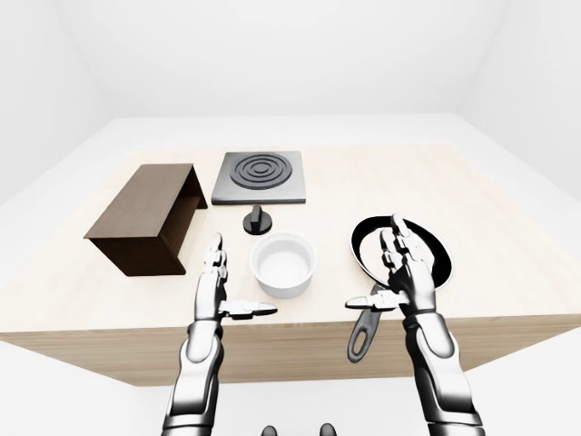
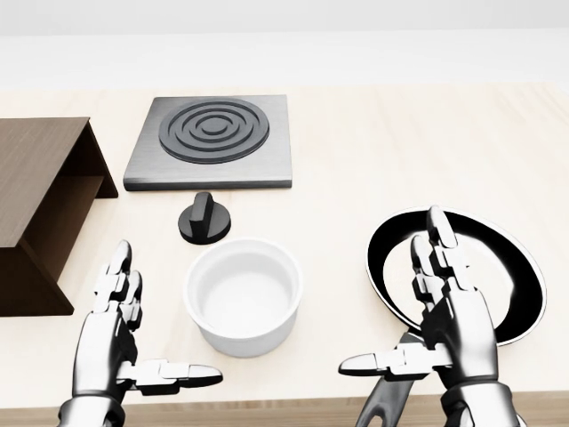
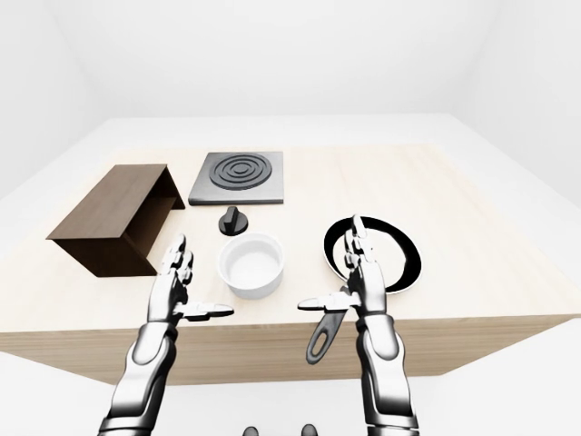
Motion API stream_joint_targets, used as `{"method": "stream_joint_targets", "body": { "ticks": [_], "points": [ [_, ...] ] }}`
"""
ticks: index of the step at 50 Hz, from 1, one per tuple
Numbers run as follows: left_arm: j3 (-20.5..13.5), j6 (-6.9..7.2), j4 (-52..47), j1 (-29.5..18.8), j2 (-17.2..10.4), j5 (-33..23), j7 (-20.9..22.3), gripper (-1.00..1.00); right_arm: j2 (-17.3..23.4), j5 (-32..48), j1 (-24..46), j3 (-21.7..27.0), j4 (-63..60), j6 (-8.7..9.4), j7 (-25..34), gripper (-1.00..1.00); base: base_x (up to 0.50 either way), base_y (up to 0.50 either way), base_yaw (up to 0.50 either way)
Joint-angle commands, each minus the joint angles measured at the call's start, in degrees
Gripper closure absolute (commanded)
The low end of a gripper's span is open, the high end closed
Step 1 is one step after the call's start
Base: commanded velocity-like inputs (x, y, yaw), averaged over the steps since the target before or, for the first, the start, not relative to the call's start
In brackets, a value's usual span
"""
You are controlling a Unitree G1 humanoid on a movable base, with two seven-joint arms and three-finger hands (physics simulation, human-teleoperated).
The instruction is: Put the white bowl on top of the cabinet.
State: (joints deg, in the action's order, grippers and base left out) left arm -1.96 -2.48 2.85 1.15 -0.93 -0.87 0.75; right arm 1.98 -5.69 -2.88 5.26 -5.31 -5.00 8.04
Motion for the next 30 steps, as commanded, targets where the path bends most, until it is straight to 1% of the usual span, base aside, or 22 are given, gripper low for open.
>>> {"method": "stream_joint_targets", "body": {
  "ticks": [1, 2, 3, 7, 14, 18, 25, 30],
  "points": [
    [0.2, -1.2, 3.1, -1.2, 0.1, -0.4, -0.4, -1.0, 0.1, -0.1, 0.2, 0.3, 0.3, 0.0, 0.7, -1.0, 0.0, 0.0, 0.0],
    [0.8, -1.44, 3.4, -0.9, 0.3, -1.1, -0.5, -1.0, 0.0, 0.1, -0.6, 0.1, -0.6, 0.0, 0.7, -1.0, 0.0, 0.0, 0.0],
    [0.9, -1.35, 2.9, -0.7, 0.3, -1.2, -0.5, -1.0, -0.1, 0.1, -0.9, 0.1, -1.2, 0.0, 0.7, -1.0, 0.0, 0.0, 0.0],
    [0.7, -0.89, 1.9, -0.3, 0.1, -1.0, -0.4, -1.0, -0.1, 0.1, -1.4, 0.1, -1.9, 0.0, 0.8, -1.0, 0.0, 0.0, 0.0],
    [0.8, -1.0, 2.6, -0.6, 0.1, -1.2, -0.5, -1.0, -0.1, -0.3, -1.3, 0.4, -2.5, 0.0, 0.9, -1.0, 0.0, 0.0, 0.0],
    [1.0, -0.66, 1.7, -0.1, 0.2, -1.3, -0.4, -1.0, 0.0, -0.4, -1.3, 0.6, -2.6, 0.0, 1.0, -1.0, 0.0, 0.0, 0.0],
    [1.0, -0.58, 1.6, -0.1, 0.2, -1.5, -0.5, -1.0, 0.0, -0.3, -1.5, 0.7, -3.0, 0.0, 1.1, -1.0, 0.0, 0.0, 0.0],
    [1.0, -0.78, 2.2, -0.4, 0.2, -1.6, -0.5, -1.0, -0.1, -0.1, -1.6, 0.6, -2.9, 0.0, 1.1, -1.0, 0.0, 0.0, 0.0]
  ]
}}
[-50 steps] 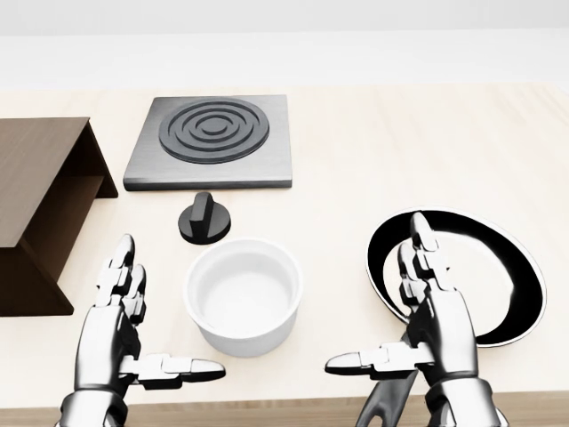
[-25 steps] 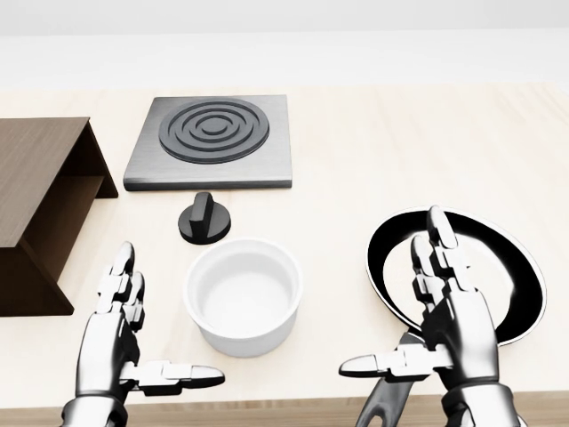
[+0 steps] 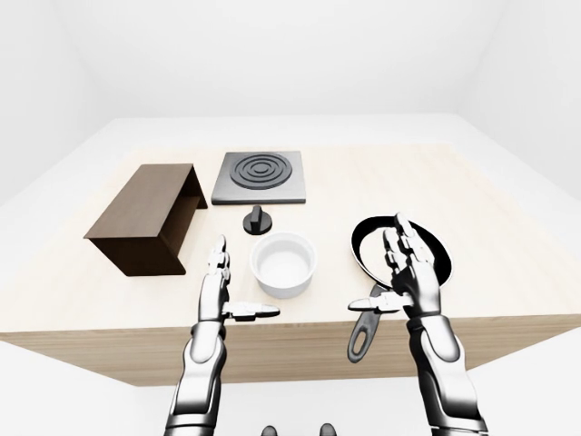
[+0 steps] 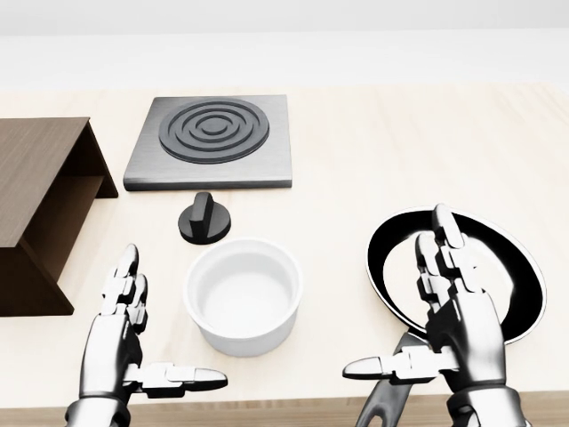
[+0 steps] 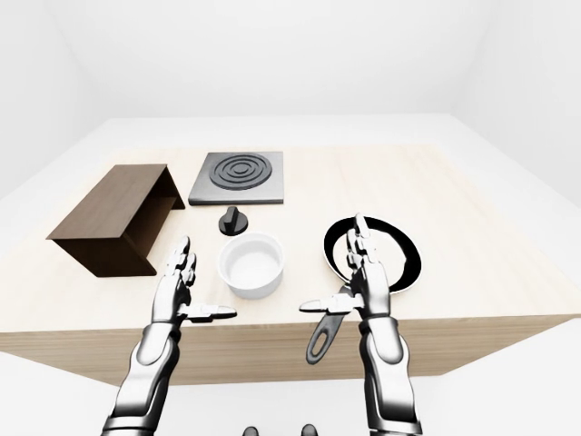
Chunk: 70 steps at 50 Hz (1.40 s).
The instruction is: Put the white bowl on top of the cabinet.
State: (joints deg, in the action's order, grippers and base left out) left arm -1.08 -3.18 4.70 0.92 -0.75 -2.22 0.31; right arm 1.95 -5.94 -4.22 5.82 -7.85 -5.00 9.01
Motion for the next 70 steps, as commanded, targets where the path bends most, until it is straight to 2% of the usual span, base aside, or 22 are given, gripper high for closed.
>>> {"method": "stream_joint_targets", "body": {
  "ticks": [1, 19, 33, 53, 57, 58, 60, 64, 65, 66, 67, 70],
  "points": [
    [0.1, -0.11, 0.4, -0.2, 0.0, -0.3, -0.1, -1.0, -0.1, 0.2, -0.3, 0.1, -0.4, 0.0, 0.1, -1.0, 0.0, 0.0, 0.0],
    [0.4, -1.29, 3.3, -1.5, 0.1, -1.0, -0.6, -1.0, -0.2, 0.0, -0.8, -0.1, -1.5, 0.0, 0.3, -1.0, 0.0, 0.13, 0.0],
    [0.5, -1.32, 3.4, -1.4, 0.1, -1.0, -0.6, -1.0, -0.3, 0.1, -0.8, -0.1, -1.5, 0.0, 0.1, -1.0, 0.0, 0.3, 0.0],
    [0.9, -1.82, 4.5, -1.7, 0.3, -1.5, -0.9, -1.0, -0.3, 0.4, -0.8, 0.1, -1.5, 0.0, -0.4, -1.0, 0.0, 0.11, 0.0],
    [1.1, -1.54, 4.4, -1.7, 0.4, -1.7, -0.8, -1.0, -0.2, -0.1, -0.7, 0.3, -1.6, 0.0, -0.2, -1.0, 0.0, 0.0, 0.0],
    [1.9, 0.37, 3.1, -1.7, 0.7, -2.5, -1.1, -1.0, 0.4, -1.4, -0.4, 1.5, -2.8, 1.01, -0.1, -1.0, 0.0, 0.0, 0.0],
    [2.6, 1.26, 3.0, -2.0, 1.0, -3.3, -1.4, -1.0, 0.5, -1.1, 0.1, 2.5, -2.8, 1.13, -1.1, -1.0, 0.0, 0.0, 0.0],
    [2.9, 1.57, 2.9, -2.1, 1.1, -4.0, -1.9, -1.0, 0.5, -1.0, 0.3, 2.8, -2.7, 1.24, -1.3, -1.0, 0.0, 0.0, 0.0],
    [4.7, 3.65, 1.4, -2.0, 1.3, -5.7, -1.2, -1.0, 1.1, -1.0, 1.3, 3.6, -2.1, 2.17, -1.7, -1.0, 0.0, 0.0, 0.0],
    [17.8, 8.18, -7.1, -7.8, 8.8, -26.6, -3.2, -1.0, 2.7, -1.0, 3.5, 6.5, -1.5, 3.15, -3.5, -1.0, 0.0, 0.0, 0.0],
    [18.9, 8.18, -7.5, -8.3, 9.3, -27.8, -3.0, -1.0, 2.8, -1.1, 3.6, 6.7, -1.6, 3.28, -3.6, -1.0, 0.0, 0.0, 0.0],
    [18.9, 8.18, -7.4, -8.5, 9.3, -27.9, -3.1, -1.0, 2.8, -1.1, 3.6, 6.8, -1.6, 3.37, -3.6, -1.0, 0.0, 0.0, 0.0]
  ]
}}
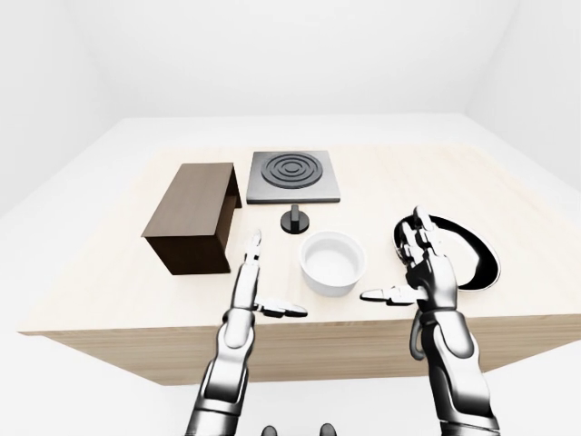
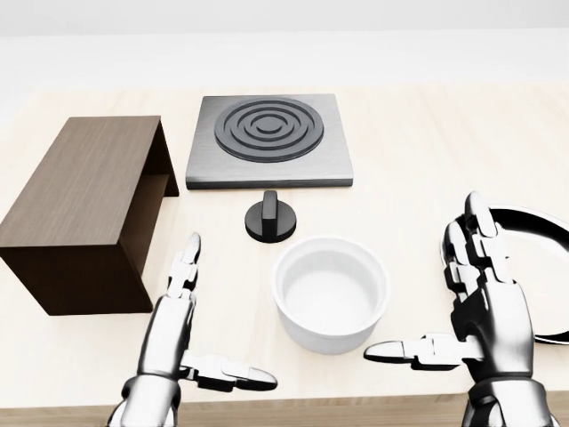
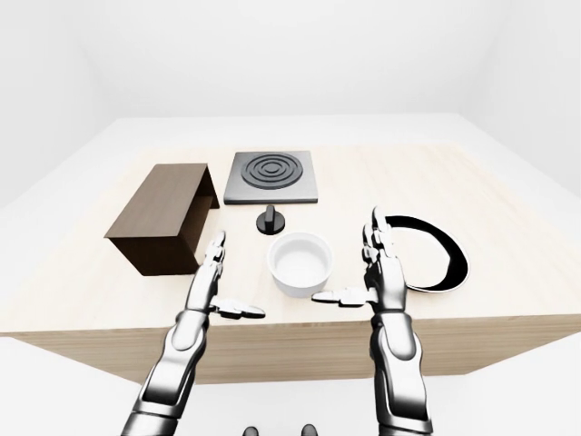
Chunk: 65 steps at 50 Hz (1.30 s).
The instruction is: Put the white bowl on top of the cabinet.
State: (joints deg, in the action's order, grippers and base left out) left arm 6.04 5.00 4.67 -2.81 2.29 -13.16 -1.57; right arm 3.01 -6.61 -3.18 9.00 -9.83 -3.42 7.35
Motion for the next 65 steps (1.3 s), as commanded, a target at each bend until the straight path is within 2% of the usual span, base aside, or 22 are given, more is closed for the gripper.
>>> {"method": "stream_joint_targets", "body": {
  "ticks": [1, 12, 19, 25, 34, 43, 52, 61, 65],
  "points": [
    [11.8, 0.0, -7.3, -4.8, 6.3, -17.0, -1.3, -1.0, 1.8, -0.4, 2.6, 3.6, 0.3, 1.78, -2.0, -1.0, 0.0, 0.0, 0.0],
    [12.0, 0.0, -6.2, -5.4, 6.7, -17.4, -1.2, -1.0, 1.8, -0.6, 2.6, 3.8, 0.0, 2.08, -2.0, -1.0, 0.0, 0.0, 0.0],
    [12.9, 0.0, -6.2, -6.7, 7.4, -21.0, -0.8, -1.0, 1.9, -0.8, 2.7, 4.1, -0.2, 2.25, -2.1, -1.0, 0.0, 0.0, 0.0],
    [13.7, 0.0, -3.6, -8.7, 8.4, -26.1, -0.4, -1.0, 2.0, -1.1, 2.7, 4.3, -0.4, 2.36, -2.0, -1.0, 0.0, 0.0, 0.0],
    [14.3, 0.0, 5.5, -11.5, 9.8, -35.4, -0.3, -1.0, 2.2, -1.8, 2.6, 4.9, -1.2, 3.16, -1.9, -1.0, 0.0, 0.0, 0.0],
    [14.9, 0.0, 8.2, -11.8, 11.4, -42.7, 2.3, -1.0, 2.2, -2.3, 2.4, 5.4, -2.3, 4.01, -1.8, -1.0, 0.0, 0.0, 0.0],
    [15.8, 0.0, 9.0, -11.7, 12.3, -51.1, 1.9, -1.0, 2.2, -2.6, 2.3, 5.7, -3.1, 4.66, -1.8, -1.0, 0.0, 0.0, 0.0],
    [15.7, 0.0, 10.8, -12.5, 13.3, -55.4, 2.5, -1.0, 2.4, -3.1, 2.6, 6.1, -3.3, 5.12, -1.8, -1.0, 0.0, 0.0, 0.0],
    [15.4, 0.0, 11.3, -12.7, 13.7, -56.9, 1.8, -1.0, 2.6, -3.8, 2.5, 6.6, -4.2, 5.92, -1.6, -1.0, 0.0, 0.0, 0.0]
  ]
}}
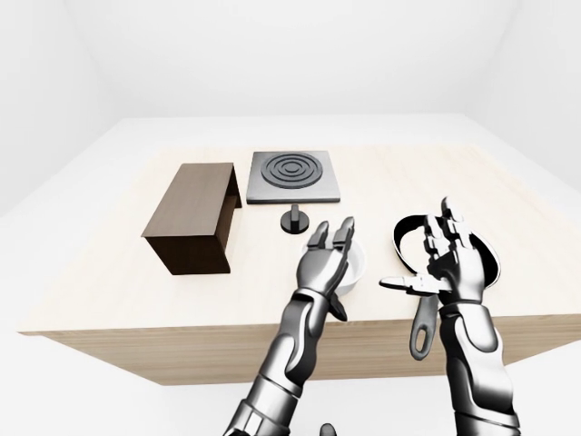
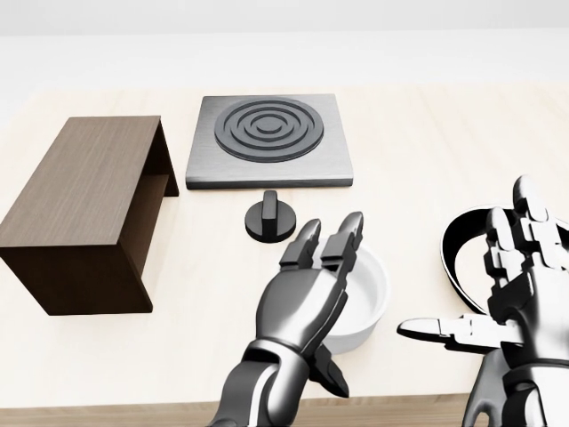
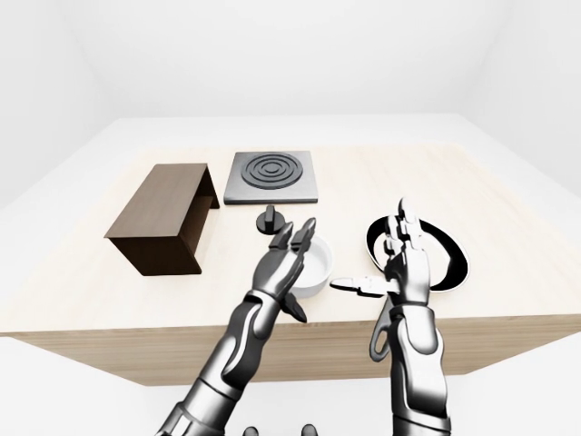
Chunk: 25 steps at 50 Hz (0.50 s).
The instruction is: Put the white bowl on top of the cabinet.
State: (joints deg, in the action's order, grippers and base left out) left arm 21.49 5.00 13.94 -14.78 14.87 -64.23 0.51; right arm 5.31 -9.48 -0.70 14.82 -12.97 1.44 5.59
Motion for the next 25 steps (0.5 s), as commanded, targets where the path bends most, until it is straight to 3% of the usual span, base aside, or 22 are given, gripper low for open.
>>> {"method": "stream_joint_targets", "body": {
  "ticks": [1, 11, 25],
  "points": [
    [-0.4, 0.0, 2.6, -1.2, 1.3, -5.9, -0.8, -1.0, 0.4, -1.2, 0.1, 1.0, -1.1, 1.27, 0.2, -1.0, 0.0, 0.0, 0.0],
    [-1.9, 0.0, 6.6, -4.5, 1.9, -7.9, -2.0, -1.0, 0.4, -1.5, 0.1, 1.2, -1.4, 1.42, 0.2, -1.0, 0.0, 0.0, 0.0],
    [-5.1, 0.0, 13.5, -9.3, 1.5, -5.8, -4.4, -1.0, 0.4, -1.8, 0.0, 1.4, -1.8, 1.73, 0.2, -1.0, 0.0, 0.0, 0.0]
  ]
}}
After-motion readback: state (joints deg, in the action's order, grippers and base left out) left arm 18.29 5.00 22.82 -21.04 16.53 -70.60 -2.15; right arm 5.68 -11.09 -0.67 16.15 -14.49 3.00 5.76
